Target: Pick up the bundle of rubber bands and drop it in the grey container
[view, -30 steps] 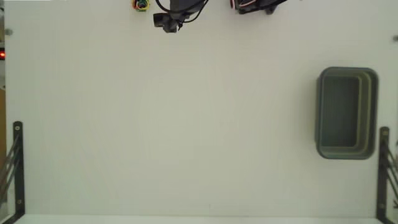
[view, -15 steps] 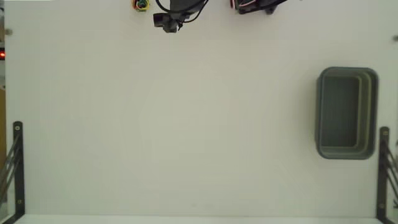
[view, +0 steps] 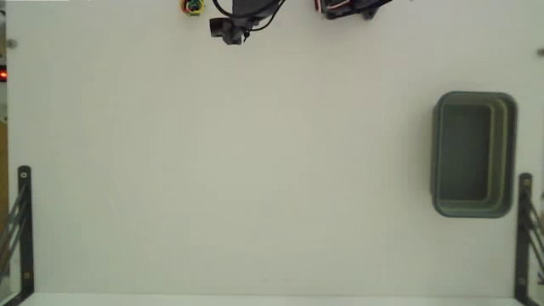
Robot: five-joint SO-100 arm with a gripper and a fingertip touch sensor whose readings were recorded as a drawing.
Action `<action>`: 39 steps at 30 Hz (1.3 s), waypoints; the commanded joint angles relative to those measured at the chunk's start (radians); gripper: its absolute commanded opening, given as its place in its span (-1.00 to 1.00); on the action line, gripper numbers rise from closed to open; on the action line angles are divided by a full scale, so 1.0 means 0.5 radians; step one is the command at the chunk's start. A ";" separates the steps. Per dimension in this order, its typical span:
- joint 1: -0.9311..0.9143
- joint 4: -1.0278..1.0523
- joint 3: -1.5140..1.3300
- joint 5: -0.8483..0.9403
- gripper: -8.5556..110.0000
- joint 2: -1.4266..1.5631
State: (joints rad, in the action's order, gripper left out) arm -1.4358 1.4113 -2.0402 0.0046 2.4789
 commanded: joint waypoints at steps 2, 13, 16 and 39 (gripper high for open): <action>-0.034 0.038 0.082 -0.009 1.00 0.003; -0.034 0.038 0.082 -0.009 1.00 0.003; -0.034 0.038 0.082 -0.009 1.00 0.003; -0.034 -0.165 0.120 -0.009 1.00 -0.239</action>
State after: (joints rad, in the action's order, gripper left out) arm -1.4373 1.3499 -2.0203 0.0031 2.3593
